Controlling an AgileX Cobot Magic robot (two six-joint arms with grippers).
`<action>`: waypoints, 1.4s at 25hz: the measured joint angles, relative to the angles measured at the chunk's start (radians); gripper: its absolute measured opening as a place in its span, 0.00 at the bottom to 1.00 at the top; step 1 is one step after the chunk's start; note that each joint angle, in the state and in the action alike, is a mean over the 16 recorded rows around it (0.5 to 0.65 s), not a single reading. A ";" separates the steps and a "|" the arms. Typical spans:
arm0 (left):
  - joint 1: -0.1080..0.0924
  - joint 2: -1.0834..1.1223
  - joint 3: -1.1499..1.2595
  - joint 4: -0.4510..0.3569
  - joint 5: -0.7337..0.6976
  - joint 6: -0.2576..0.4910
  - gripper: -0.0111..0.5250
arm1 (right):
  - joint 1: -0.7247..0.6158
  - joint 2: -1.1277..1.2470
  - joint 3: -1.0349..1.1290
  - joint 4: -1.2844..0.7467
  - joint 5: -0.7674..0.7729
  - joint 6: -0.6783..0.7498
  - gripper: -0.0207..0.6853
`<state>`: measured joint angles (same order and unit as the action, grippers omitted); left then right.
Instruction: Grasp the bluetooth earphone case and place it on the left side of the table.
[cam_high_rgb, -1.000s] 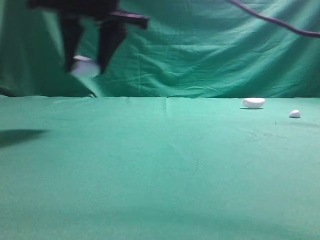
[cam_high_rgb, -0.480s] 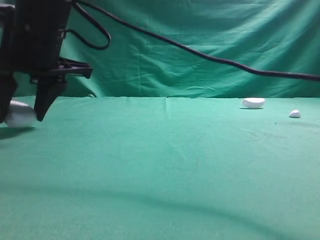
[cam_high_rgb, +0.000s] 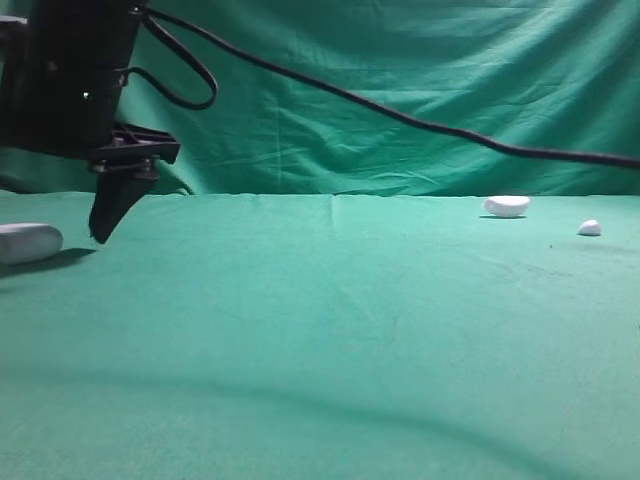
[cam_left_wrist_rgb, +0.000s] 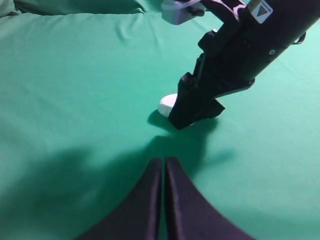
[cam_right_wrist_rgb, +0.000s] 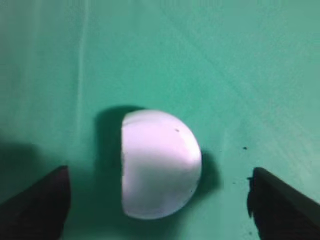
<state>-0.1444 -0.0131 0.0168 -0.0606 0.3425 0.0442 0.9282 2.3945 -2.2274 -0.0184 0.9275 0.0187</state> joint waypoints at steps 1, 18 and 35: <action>0.000 0.000 0.000 0.000 0.000 0.000 0.02 | -0.001 -0.020 0.000 -0.001 0.013 0.000 0.73; 0.000 0.000 0.000 0.000 0.000 0.000 0.02 | -0.023 -0.456 0.061 -0.208 0.309 0.108 0.04; 0.000 0.000 0.000 0.000 0.000 0.000 0.02 | -0.099 -1.226 0.812 -0.246 0.240 0.176 0.03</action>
<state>-0.1444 -0.0131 0.0168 -0.0606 0.3425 0.0442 0.8295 1.1680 -1.4150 -0.2646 1.1671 0.1951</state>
